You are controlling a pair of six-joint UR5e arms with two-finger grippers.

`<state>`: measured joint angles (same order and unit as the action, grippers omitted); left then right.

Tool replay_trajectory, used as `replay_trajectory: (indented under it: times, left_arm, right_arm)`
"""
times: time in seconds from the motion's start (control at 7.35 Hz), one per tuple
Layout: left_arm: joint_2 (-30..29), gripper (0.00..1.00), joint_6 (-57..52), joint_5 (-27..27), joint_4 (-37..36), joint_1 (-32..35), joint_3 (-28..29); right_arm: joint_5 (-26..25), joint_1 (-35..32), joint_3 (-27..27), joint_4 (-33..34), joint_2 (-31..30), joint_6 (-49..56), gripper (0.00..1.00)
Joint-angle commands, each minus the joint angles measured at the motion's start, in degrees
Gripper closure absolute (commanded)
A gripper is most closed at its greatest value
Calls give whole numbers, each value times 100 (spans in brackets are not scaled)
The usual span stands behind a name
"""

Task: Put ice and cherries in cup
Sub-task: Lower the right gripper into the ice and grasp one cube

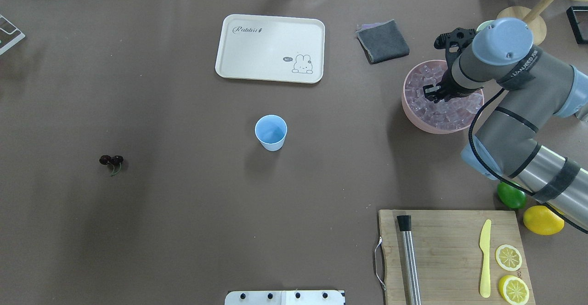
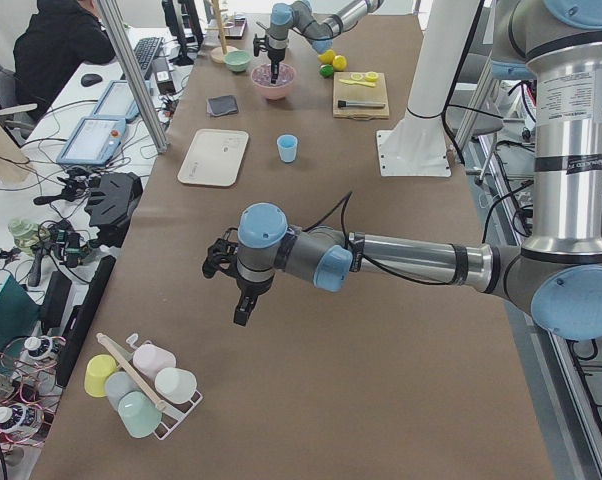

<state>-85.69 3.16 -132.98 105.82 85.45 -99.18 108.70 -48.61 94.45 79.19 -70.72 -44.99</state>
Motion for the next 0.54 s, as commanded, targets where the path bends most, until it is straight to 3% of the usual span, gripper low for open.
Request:
replay_trajectory:
  times: [0.0,0.27,0.41]
  left_arm:
    - [0,2,0,0,0,-2,4]
    - [0,2,0,0,0,-2,4]
    - [0,2,0,0,0,-2,4]
  right_arm:
    - [-7,-34,178,9,6,43,100]
    - [368,-314,861,575,119,61,100]
    - [475,-324,951,1093,729,-9,100]
